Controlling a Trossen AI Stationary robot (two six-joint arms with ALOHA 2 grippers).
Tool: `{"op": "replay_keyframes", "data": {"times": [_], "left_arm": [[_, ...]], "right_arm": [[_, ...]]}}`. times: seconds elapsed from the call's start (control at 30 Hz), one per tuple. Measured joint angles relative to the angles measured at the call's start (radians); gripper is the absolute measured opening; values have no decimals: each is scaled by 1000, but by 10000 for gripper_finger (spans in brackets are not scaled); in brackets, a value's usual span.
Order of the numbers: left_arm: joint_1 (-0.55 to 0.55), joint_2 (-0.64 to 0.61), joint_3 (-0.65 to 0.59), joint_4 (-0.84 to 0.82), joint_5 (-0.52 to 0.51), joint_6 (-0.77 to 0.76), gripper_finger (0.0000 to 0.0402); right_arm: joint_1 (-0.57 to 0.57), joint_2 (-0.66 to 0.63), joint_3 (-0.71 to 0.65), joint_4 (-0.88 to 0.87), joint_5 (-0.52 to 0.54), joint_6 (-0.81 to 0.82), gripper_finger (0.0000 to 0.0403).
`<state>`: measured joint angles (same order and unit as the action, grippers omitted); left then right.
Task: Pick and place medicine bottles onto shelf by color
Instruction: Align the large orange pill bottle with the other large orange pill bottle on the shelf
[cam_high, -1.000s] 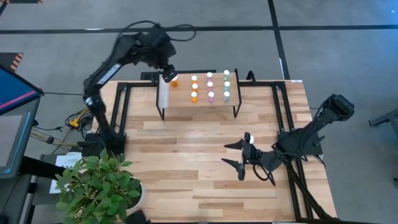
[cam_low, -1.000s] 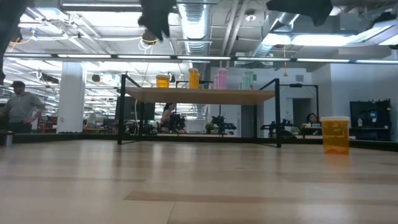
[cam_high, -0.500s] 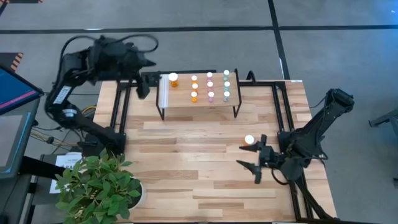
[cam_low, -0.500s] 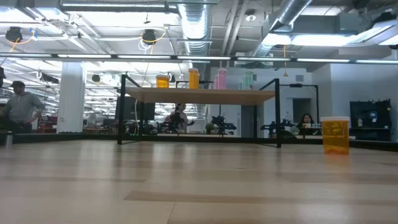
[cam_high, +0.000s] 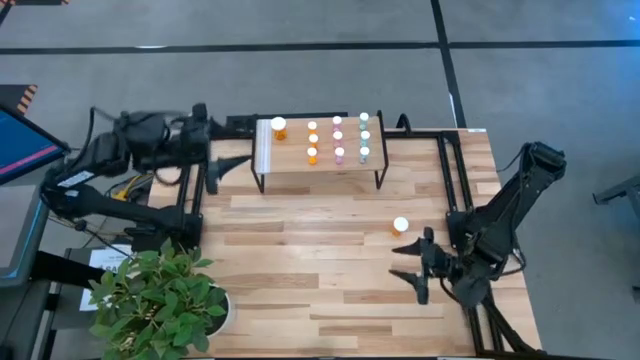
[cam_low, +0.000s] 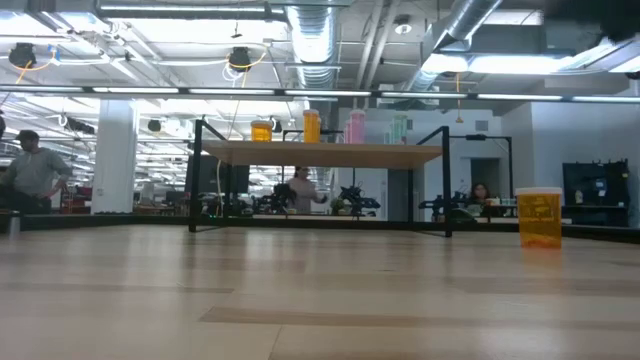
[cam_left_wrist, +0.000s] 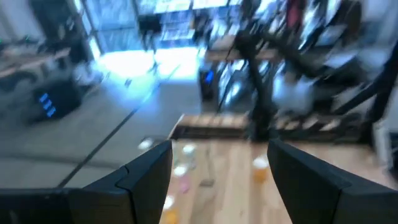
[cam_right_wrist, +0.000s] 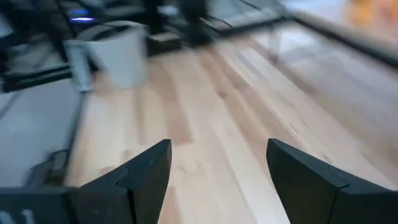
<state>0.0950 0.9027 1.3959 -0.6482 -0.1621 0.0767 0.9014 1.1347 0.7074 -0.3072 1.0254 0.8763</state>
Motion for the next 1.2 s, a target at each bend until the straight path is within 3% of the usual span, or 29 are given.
{"op": "replay_keyframes", "data": {"times": [0.2, 0.43, 0.53, 0.73, 0.9, 1.2], "left_arm": [[-112, -181, -266, 245, -38, -20, 251], [-214, -238, -451, 444, -43, -10, 251], [-254, -218, -509, 541, -63, 39, 251], [-288, -138, -546, 625, -90, 84, 251], [-313, -53, -582, 663, -88, 76, 251], [-316, 100, -584, 698, -112, 57, 251]], "right_arm": [[-83, 10, 0, -383, -115, 439, 284], [-104, 25, 0, -369, -181, 412, 284], [-104, 25, 0, -427, -215, 445, 284], [-94, 32, -61, -517, -220, 672, 284], [-81, 32, -167, -425, -220, 763, 284], [-77, 32, -265, -321, -219, 765, 284]]}}
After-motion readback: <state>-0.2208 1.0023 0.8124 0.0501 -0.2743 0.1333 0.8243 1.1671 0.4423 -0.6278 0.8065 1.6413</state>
